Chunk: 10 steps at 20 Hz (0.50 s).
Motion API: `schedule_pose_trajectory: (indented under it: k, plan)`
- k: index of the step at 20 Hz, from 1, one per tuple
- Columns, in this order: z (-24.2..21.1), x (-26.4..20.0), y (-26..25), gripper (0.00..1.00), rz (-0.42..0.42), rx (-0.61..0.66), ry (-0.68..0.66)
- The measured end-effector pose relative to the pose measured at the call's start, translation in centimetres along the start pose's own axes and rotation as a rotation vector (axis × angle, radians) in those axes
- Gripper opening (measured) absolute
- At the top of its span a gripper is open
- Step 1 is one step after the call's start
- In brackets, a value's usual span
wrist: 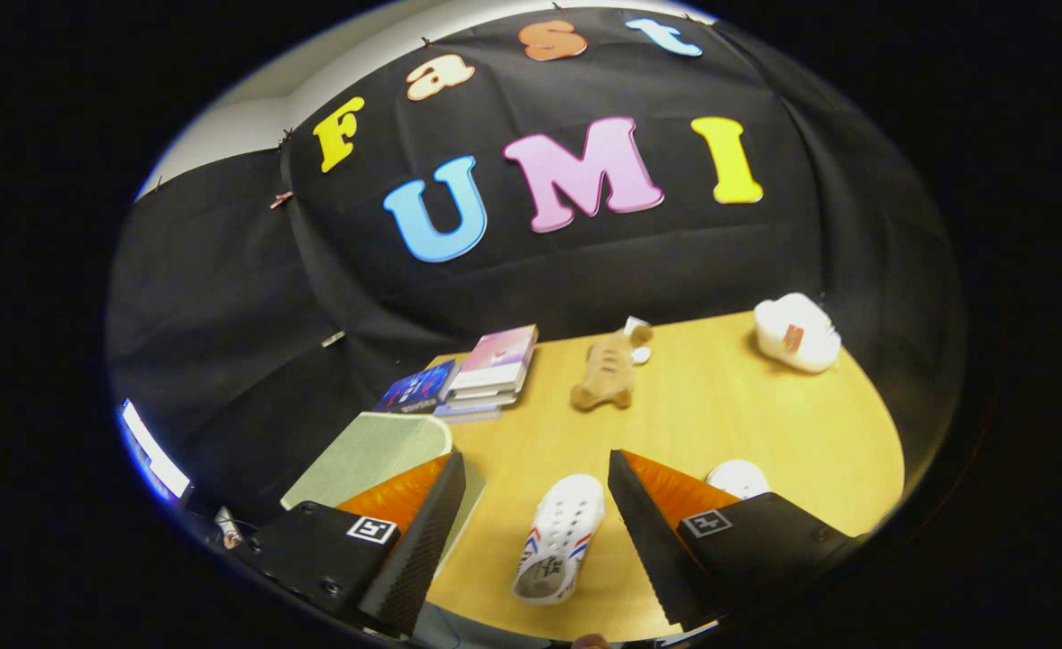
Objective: Open the storage box then place both shoes into the box .Put the left shoe in first, then the right shoe, with the right side of both shoes facing outward in a uniform manner.
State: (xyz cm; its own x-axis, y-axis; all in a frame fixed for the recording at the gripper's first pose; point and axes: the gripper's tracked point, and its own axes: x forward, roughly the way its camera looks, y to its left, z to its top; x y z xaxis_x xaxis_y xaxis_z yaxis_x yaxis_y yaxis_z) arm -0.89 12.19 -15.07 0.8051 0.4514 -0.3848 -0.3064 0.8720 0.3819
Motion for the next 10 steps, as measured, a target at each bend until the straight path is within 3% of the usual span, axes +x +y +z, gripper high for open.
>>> schedule_pose_trajectory:
  k: [5,10]
  plan:
    - [-6.9,1.8,4.5,0.98,0.176,0.16,0.211]
    - [-10.9,4.2,9.4,0.98,0.328,0.268,0.352]
